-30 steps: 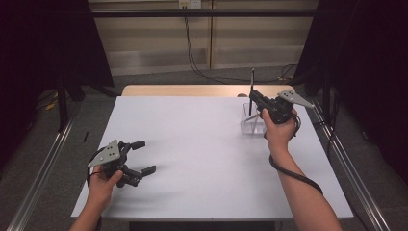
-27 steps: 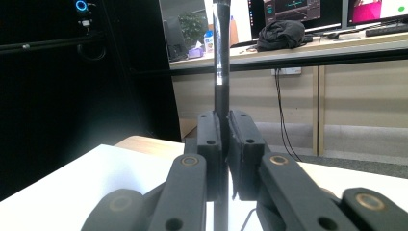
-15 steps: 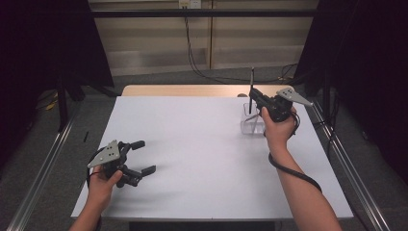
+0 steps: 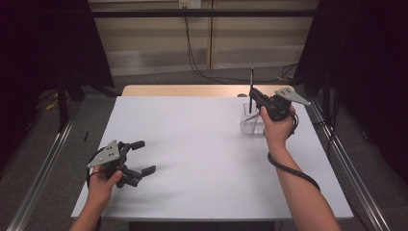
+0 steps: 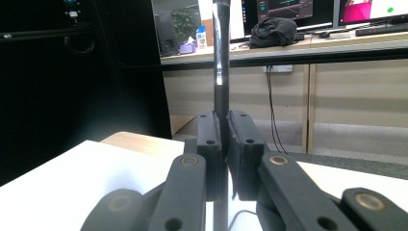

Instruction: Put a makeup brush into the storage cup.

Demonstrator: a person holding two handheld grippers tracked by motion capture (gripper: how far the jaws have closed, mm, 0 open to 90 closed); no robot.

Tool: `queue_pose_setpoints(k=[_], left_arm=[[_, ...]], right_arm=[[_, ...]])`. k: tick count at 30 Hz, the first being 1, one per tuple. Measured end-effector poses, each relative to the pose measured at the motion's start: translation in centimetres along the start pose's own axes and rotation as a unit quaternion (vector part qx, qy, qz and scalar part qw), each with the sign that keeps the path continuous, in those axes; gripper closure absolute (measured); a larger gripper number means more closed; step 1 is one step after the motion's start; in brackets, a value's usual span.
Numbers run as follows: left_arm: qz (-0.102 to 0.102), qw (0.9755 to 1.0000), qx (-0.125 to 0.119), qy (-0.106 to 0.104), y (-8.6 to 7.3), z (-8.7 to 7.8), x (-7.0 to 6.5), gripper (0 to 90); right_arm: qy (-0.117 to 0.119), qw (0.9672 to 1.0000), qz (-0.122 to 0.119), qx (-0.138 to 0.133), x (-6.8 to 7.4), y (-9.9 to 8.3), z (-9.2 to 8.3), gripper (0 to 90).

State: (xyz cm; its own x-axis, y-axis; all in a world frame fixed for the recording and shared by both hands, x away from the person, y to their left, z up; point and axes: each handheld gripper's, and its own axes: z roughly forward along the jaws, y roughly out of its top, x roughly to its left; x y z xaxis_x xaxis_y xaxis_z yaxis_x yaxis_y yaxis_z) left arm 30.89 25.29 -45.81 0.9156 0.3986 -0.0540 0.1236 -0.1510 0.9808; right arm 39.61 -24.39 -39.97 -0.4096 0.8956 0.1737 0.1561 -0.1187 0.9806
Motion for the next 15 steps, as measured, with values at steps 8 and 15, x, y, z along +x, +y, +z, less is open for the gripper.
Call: queue_pose_setpoints(k=[8, 15], left_arm=[[0.002, 1.0000, 0.000, 0.000, -0.01, -0.03, 0.00, 0.4], [-0.002, 1.0000, 0.001, -0.001, -0.09, 0.01, 0.01, 0.4]], right_arm=[[-0.003, 1.0000, -0.006, 0.004, 0.04, -0.04, 0.32, 84.5], [-0.004, 0.9998, -0.014, 0.010, 0.15, -0.03, 0.51, 84.5]])
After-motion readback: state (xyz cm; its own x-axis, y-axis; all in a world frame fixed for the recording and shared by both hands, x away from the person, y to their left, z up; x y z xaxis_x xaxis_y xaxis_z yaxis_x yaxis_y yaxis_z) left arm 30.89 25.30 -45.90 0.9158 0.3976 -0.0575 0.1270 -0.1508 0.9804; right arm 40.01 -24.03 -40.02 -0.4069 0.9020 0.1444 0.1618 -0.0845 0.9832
